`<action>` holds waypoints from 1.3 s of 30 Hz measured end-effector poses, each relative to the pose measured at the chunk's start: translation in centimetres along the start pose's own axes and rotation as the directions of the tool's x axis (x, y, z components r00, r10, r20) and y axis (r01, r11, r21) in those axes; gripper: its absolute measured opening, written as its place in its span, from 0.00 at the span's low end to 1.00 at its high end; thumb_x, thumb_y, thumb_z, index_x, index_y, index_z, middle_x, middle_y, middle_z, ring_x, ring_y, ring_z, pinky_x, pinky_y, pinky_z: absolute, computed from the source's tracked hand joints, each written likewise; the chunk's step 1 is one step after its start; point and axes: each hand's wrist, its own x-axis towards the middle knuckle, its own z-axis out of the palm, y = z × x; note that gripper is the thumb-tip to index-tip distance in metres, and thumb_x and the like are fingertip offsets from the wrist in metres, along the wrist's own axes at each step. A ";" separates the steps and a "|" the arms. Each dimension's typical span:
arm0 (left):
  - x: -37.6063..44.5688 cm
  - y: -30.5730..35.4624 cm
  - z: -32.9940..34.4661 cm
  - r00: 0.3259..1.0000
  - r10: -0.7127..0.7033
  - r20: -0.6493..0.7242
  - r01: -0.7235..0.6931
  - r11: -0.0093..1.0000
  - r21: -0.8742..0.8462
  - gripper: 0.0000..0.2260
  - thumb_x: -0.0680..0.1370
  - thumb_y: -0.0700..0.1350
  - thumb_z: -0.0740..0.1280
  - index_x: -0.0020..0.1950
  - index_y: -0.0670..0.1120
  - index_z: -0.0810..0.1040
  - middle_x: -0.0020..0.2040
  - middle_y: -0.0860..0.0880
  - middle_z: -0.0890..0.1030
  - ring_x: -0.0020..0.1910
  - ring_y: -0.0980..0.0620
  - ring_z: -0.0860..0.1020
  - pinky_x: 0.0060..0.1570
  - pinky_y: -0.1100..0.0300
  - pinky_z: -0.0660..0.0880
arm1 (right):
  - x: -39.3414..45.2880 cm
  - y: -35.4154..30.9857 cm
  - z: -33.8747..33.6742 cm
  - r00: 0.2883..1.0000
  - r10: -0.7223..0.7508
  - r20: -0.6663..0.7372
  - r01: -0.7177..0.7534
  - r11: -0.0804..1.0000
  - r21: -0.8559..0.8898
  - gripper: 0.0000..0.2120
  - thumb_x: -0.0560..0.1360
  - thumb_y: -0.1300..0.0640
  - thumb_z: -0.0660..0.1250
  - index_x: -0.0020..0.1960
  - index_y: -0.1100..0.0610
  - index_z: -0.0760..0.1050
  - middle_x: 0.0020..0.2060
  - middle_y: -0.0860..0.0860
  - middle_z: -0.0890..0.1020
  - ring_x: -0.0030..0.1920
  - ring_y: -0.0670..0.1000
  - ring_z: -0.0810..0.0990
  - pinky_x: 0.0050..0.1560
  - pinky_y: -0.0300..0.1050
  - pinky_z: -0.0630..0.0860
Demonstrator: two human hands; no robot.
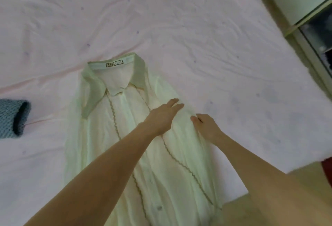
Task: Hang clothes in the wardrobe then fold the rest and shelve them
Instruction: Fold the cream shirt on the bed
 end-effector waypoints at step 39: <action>14.2 13.0 4.6 0.804 -0.431 -0.409 0.257 0.873 -0.415 0.05 0.71 0.32 0.60 0.36 0.38 0.73 0.34 0.41 0.74 0.34 0.42 0.71 0.28 0.58 0.59 | 4.2 16.3 -13.8 0.992 0.040 -0.120 -0.072 0.960 -0.272 0.05 0.73 0.61 0.63 0.48 0.54 0.69 0.47 0.52 0.77 0.52 0.58 0.79 0.41 0.44 0.70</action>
